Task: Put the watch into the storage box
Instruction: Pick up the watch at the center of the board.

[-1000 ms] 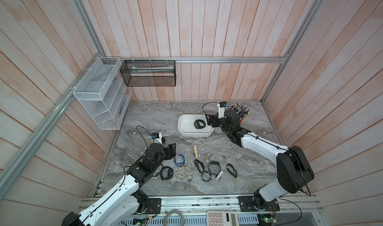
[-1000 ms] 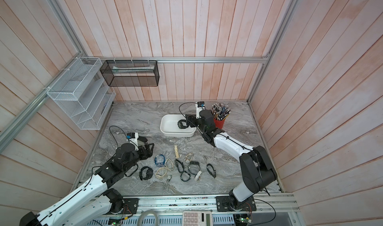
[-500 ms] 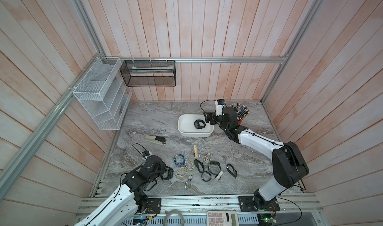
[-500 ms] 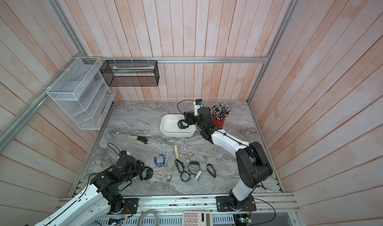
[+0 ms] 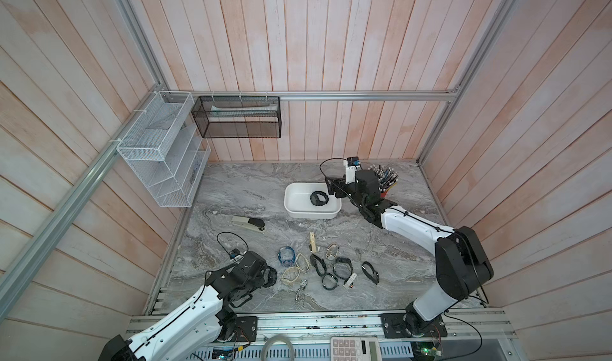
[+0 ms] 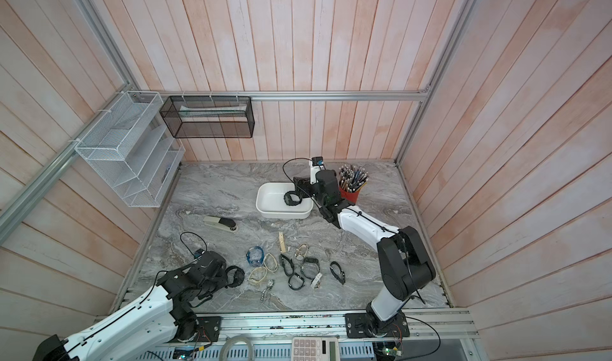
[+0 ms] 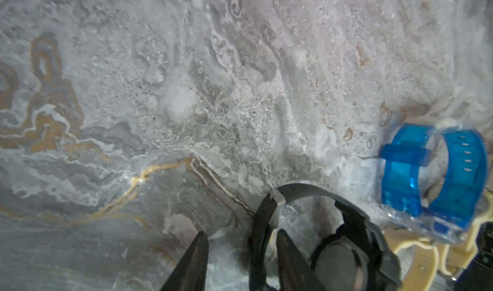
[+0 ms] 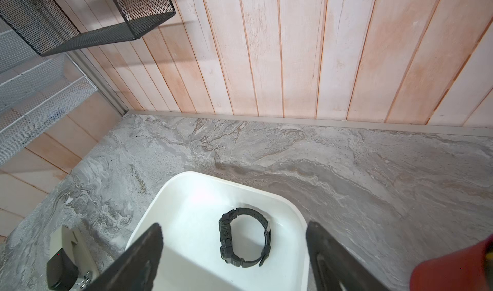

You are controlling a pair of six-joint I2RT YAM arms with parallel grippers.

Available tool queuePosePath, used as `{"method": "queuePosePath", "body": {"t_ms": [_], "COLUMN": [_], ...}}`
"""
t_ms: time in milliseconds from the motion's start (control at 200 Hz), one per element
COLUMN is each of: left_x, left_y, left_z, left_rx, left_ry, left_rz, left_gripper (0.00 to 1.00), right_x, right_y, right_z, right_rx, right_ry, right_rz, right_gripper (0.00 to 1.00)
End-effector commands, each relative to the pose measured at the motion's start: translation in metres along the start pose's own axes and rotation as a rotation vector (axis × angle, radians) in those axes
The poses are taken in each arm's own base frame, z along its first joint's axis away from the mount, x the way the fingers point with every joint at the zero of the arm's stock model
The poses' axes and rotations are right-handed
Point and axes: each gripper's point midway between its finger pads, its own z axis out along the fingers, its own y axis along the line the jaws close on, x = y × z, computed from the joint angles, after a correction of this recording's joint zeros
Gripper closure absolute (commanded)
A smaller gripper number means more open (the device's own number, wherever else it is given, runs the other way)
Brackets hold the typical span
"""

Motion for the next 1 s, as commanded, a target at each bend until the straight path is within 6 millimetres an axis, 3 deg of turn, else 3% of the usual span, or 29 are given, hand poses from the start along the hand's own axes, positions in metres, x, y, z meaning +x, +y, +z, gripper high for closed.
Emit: {"method": "queuePosePath", "body": {"t_ms": [0,250,485,580,805,995], "left_x": [-0.007,-0.012,-0.014,-0.021,-0.068,-0.116], "left_y": [-0.009,-0.016,-0.028,-0.036,-0.069,-0.106], "left_z": [-0.001,0.004,0.006,-0.001,-0.043,-0.057], "left_rx": [0.013,-0.022,0.005,0.02,0.068,0.127], "left_ry": [-0.024,-0.021,-0.01,-0.032,-0.183,-0.286], "left_rz": [0.023,0.057,0.06,0.062,0.151,0.211], "left_gripper": [0.6,0.72,1.0,1.0,1.0,1.0], "right_x": [0.0,-0.001,-0.001,0.0,0.004,0.009], "right_y": [0.0,0.001,0.0,0.0,-0.007,-0.015], "right_z": [0.006,0.009,0.011,0.01,0.005,-0.001], "right_rx": [-0.007,-0.011,-0.016,-0.016,0.002,0.013], "right_ry": [0.014,0.017,0.022,0.024,0.022,0.028], "right_rz": [0.0,-0.006,0.0,0.005,0.006,0.033], "right_gripper": [0.14,0.14,0.14,0.14,0.14,0.14]}}
